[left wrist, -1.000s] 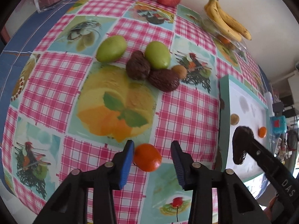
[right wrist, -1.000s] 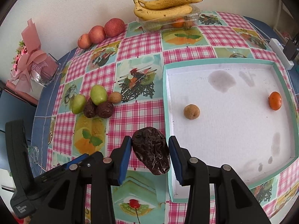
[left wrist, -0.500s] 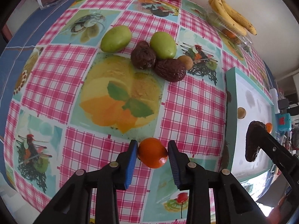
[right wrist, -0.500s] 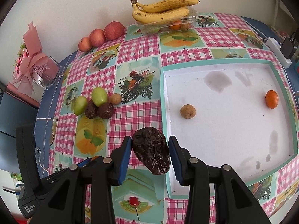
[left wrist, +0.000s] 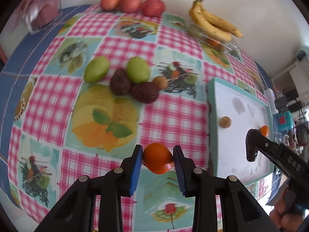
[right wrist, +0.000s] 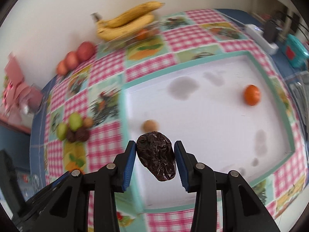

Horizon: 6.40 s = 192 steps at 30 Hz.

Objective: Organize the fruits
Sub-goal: 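Carry the date into the white tray and release while the left tool places the tangerine there, then move both open tools back from the tray toward the fruit pile, then grasp a small brown kiwi with the right tool while the left tool grasps a green pear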

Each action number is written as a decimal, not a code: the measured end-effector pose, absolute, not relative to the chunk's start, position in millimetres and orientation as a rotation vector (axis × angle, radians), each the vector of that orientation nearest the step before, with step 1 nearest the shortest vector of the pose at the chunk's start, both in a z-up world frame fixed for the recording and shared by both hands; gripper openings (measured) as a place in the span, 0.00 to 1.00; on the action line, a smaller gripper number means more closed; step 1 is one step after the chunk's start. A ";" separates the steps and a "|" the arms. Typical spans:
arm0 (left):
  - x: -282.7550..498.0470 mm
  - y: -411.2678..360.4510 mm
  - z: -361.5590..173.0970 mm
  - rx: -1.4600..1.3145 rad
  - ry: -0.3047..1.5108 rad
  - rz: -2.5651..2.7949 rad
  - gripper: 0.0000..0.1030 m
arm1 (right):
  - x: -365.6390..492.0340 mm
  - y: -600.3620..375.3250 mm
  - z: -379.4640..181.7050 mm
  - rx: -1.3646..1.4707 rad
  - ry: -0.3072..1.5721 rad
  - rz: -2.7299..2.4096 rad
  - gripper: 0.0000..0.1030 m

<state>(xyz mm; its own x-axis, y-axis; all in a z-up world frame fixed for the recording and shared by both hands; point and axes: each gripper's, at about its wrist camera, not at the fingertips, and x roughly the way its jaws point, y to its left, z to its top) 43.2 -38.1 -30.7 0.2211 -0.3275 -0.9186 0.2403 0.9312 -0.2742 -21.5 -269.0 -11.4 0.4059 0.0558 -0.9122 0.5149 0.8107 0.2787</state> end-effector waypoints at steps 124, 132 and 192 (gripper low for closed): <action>145.6 66.5 -43.3 -0.298 1.052 0.065 1.00 | 91.5 -187.9 -18.2 0.375 1.024 -0.054 0.89; 166.9 60.8 -44.5 -0.340 1.042 -0.020 1.00 | 117.9 -184.3 -25.1 0.389 1.040 -0.037 0.89; 170.8 41.6 -34.5 -0.332 1.105 -0.162 0.36 | 108.7 -193.6 -34.5 0.400 1.142 -0.072 0.23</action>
